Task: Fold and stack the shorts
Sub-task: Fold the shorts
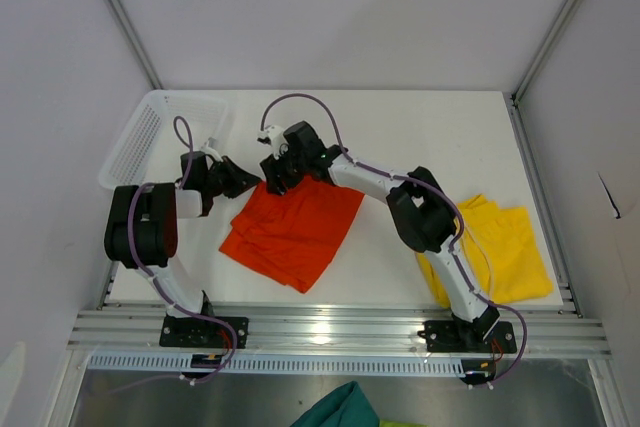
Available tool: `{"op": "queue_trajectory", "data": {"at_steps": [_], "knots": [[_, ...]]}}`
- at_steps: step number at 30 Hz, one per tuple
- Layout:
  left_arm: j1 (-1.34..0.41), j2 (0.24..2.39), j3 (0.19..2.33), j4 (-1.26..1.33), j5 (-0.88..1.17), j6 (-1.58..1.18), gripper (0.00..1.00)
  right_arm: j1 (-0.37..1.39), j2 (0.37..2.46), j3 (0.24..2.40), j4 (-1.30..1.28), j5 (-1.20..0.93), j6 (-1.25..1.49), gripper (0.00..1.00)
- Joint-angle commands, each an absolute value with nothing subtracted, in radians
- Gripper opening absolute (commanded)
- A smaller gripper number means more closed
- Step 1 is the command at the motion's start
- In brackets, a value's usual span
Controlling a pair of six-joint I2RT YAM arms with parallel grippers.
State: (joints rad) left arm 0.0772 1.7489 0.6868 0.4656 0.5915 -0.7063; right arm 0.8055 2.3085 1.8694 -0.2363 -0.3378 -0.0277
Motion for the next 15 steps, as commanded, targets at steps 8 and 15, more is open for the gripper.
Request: {"op": "queue_trajectory", "data": {"at_steps": [8,15], "knots": [[0.080,1.767,0.726,0.491,0.627,-0.678,0.10,0.813,2.321,1.908,-0.232,-0.380,-0.100,0.18],[0.078,1.766,0.726,0.491,0.629,-0.676,0.08,0.847,2.316,1.902,-0.233,-0.436,-0.133,0.00]]}}
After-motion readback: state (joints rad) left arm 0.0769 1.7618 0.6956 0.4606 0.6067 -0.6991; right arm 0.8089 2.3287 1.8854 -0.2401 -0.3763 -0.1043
